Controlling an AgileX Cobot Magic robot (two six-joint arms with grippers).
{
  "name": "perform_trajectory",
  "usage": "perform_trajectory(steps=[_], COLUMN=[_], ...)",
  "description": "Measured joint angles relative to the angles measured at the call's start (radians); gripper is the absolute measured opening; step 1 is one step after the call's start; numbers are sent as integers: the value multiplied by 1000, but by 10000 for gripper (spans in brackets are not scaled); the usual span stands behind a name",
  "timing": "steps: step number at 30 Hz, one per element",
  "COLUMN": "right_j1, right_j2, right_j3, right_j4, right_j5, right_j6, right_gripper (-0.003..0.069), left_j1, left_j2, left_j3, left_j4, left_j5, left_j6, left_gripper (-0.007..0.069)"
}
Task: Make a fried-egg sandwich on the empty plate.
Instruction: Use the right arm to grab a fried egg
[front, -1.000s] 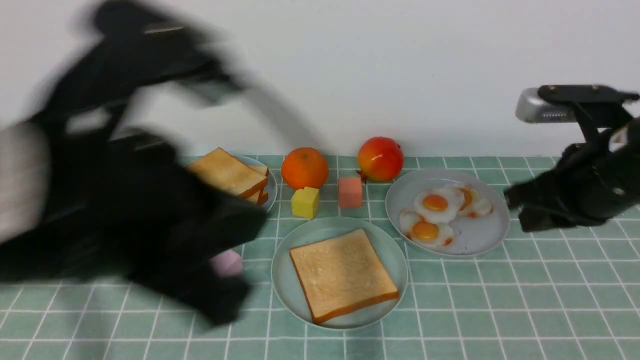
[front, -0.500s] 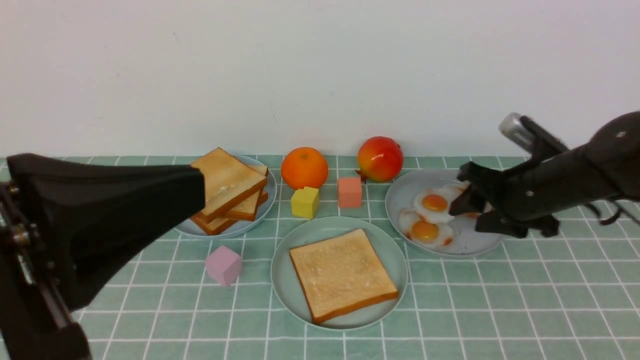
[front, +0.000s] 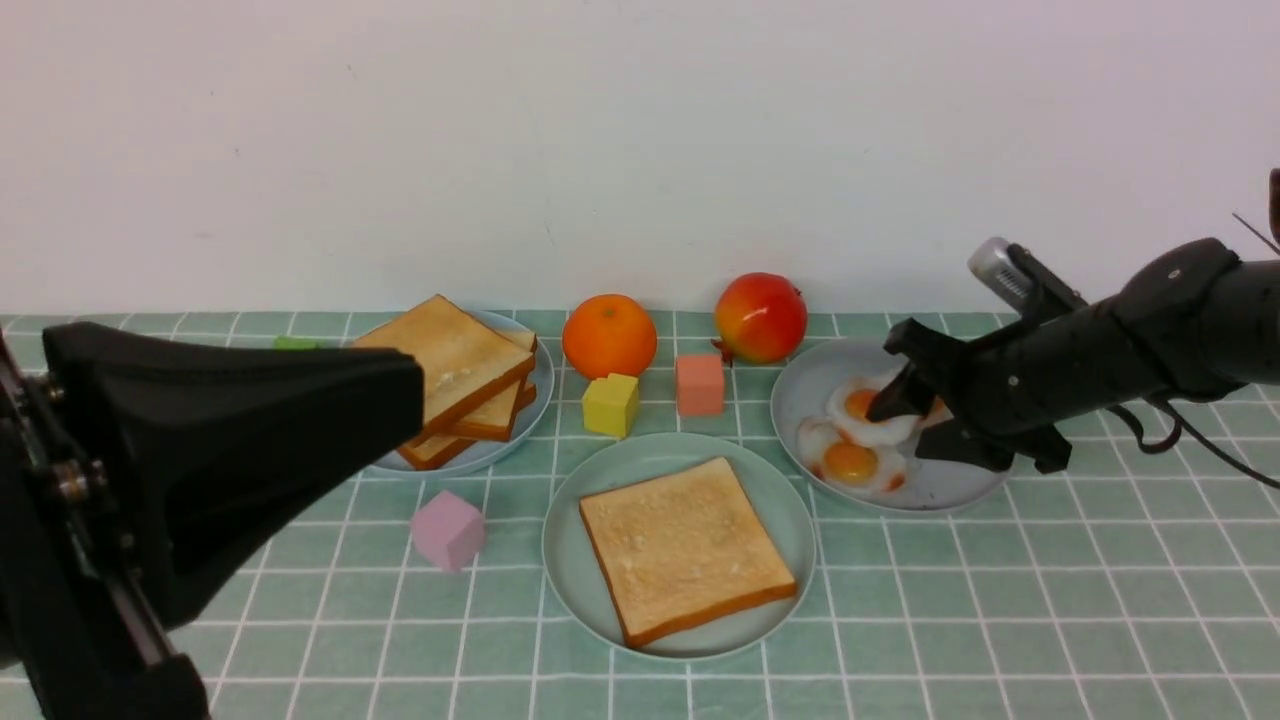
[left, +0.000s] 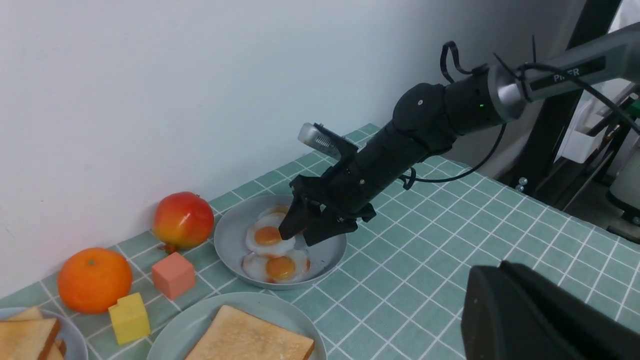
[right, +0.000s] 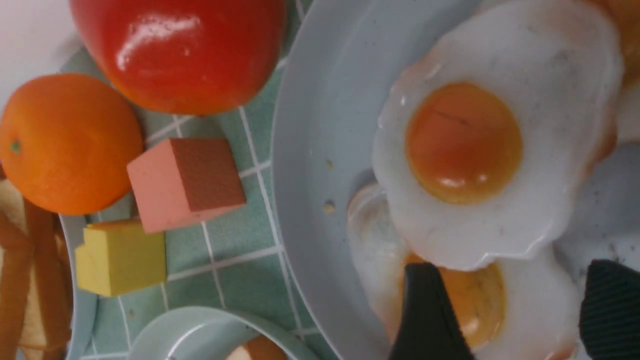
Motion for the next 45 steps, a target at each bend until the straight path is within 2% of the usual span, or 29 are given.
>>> perform_trajectory(steps=[8,25,37,45], right_j1=[0,0,0,0], right_j2=[26,67,69,86], right_j3=[0,-8,-8,-8], right_j4=[12,116,244,343], right_j5=[-40,-68,-103,-116], right_j6=[0,-33,-151,-244], right_gripper=[419,419,419,386], left_j1=[0,0,0,0], left_j2=[0,0,0,0], left_j3=[0,0,0,0], left_j4=[0,-11,-34,-40], left_j5=[-1,-28,-28,-29], left_j6=[-1,-1,-1,-1], left_gripper=[-13,-13,-13,-13])
